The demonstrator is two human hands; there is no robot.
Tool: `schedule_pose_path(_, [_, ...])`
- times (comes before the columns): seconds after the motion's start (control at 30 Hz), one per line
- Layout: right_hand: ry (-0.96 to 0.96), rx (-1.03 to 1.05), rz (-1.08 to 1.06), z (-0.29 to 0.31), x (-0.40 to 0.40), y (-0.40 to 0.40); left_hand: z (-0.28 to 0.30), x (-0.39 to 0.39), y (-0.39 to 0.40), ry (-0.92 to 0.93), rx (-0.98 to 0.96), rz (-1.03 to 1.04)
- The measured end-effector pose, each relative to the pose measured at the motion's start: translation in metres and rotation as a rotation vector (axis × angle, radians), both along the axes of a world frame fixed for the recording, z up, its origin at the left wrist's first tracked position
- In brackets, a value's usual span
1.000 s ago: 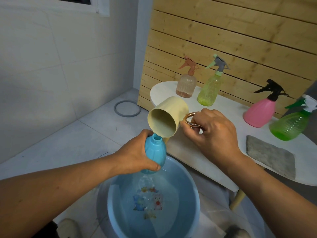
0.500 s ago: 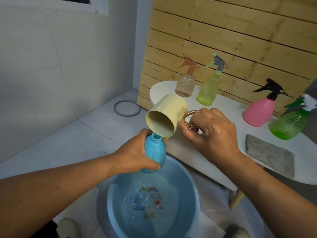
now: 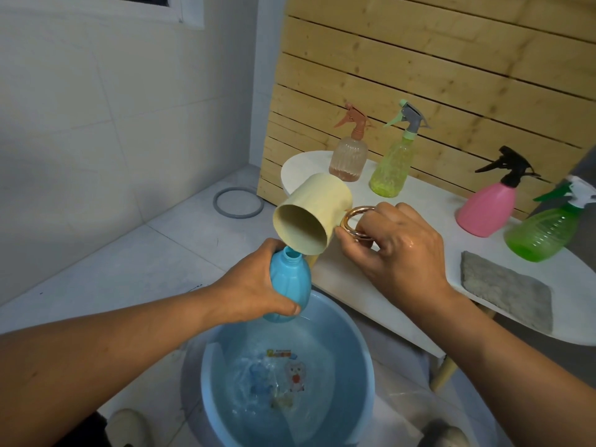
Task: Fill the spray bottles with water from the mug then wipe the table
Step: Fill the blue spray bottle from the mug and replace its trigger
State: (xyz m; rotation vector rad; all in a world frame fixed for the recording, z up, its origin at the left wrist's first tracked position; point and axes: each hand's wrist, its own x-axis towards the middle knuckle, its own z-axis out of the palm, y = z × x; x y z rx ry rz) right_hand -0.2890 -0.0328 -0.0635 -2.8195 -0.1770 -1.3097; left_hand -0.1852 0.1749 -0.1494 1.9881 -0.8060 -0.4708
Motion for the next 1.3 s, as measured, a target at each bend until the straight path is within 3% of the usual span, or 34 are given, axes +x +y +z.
schedule_pose_path(0.07, [0.081, 0.159, -0.028, -0.001, 0.0, 0.003, 0.0, 0.0, 0.0, -0.002, 0.001, 0.007])
schedule_pose_path(0.23, [0.301, 0.866, 0.015, -0.002, 0.005, 0.007, 0.0, -0.001, 0.0, -0.035, -0.012, 0.033])
schedule_pose_path(0.3, [0.35, 1.035, 0.021, -0.009, 0.009, 0.005, 0.0, -0.001, 0.002, -0.04, -0.028, 0.037])
schedule_pose_path(0.43, [0.499, 1.188, 0.004, -0.034, 0.015, -0.001, -0.003, 0.001, 0.011, -0.026, -0.046, 0.037])
schedule_pose_path(0.7, [0.809, 1.225, -0.117, -0.108, 0.037, -0.013, -0.017, 0.009, 0.016, -0.015, -0.022, 0.033])
schedule_pose_path(0.83, [0.946, 1.078, -0.226, -0.171, 0.039, -0.023, -0.041, 0.007, 0.011, 0.01, -0.032, 0.055])
schedule_pose_path(1.0, [1.143, 0.651, -0.372, -0.256, 0.023, -0.037, -0.083, 0.003, 0.002, 0.07, -0.01, 0.09])
schedule_pose_path(1.13, [1.234, 0.305, -0.399, -0.286, 0.019, -0.039, -0.112, 0.001, 0.001, 0.104, 0.005, 0.139])
schedule_pose_path(1.3, [1.281, 0.033, -0.378, -0.314, 0.026, -0.038, -0.139, 0.0, 0.006, 0.121, 0.06, 0.163])
